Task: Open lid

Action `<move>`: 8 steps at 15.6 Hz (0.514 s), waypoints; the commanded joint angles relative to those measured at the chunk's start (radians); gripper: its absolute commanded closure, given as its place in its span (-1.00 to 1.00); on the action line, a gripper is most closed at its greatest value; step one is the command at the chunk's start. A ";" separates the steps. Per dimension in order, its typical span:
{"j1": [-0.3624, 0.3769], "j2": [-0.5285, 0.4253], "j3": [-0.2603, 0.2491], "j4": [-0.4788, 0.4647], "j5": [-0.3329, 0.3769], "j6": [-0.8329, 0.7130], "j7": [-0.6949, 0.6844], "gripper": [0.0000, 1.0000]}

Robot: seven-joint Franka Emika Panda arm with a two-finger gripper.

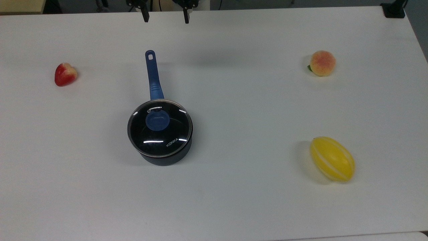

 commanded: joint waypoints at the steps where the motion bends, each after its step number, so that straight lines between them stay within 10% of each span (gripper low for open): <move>1: 0.008 -0.016 -0.013 0.004 0.007 -0.027 -0.008 -1.00; 8: 0.008 -0.036 -0.013 -0.006 0.007 -0.031 -0.008 -1.00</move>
